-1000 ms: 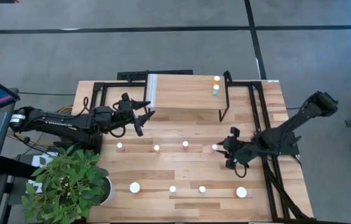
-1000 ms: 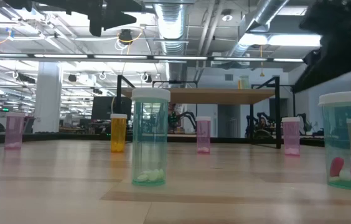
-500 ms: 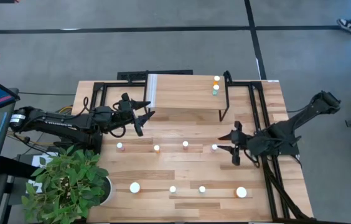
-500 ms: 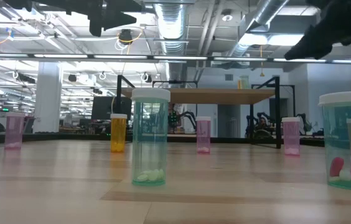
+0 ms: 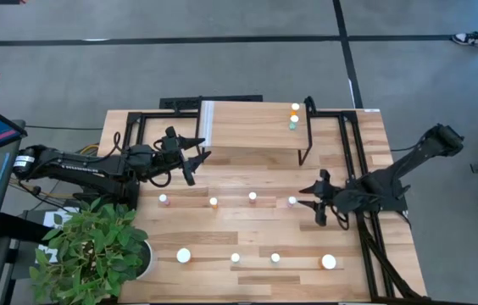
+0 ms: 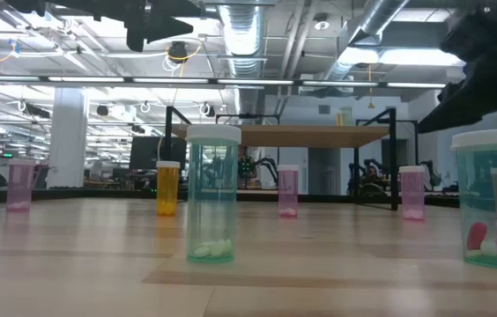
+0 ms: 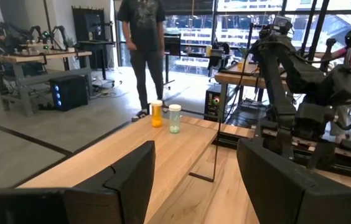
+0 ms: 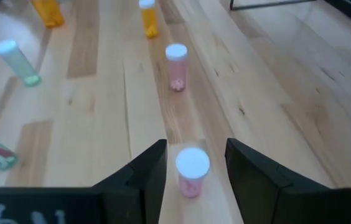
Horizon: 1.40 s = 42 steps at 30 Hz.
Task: Pick and place medicine bottles onto shelf by color
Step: Put the right pink pill bottle on the shelf
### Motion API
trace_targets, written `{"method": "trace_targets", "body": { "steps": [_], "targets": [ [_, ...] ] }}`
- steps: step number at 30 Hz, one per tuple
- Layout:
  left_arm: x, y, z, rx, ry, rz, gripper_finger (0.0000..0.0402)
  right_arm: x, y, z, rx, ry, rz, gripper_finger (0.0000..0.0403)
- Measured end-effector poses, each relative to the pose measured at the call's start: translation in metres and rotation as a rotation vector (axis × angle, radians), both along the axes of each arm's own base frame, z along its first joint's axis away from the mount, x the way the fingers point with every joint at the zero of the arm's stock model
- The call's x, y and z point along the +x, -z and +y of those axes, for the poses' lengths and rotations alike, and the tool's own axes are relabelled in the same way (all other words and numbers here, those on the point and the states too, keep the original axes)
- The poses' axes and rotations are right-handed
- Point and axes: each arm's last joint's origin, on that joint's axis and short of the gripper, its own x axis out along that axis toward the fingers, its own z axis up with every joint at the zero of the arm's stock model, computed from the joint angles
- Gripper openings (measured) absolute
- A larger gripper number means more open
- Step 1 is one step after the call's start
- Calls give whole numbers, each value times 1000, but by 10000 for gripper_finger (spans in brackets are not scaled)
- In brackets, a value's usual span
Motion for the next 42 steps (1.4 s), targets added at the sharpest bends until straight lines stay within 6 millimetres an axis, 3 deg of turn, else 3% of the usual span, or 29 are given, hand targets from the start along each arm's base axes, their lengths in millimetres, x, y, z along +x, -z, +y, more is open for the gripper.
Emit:
{"method": "trace_targets", "body": {
  "steps": [17,35,42],
  "targets": [
    [0,0,0,0,-2,1,215,18,20,3,-5,58,72,255],
    [0,1,0,0,-2,10,215,34,44,-8,20,112,198,254],
    [0,1,0,0,-3,16,215,34,45,-8,16,113,203,217]
  ]
}}
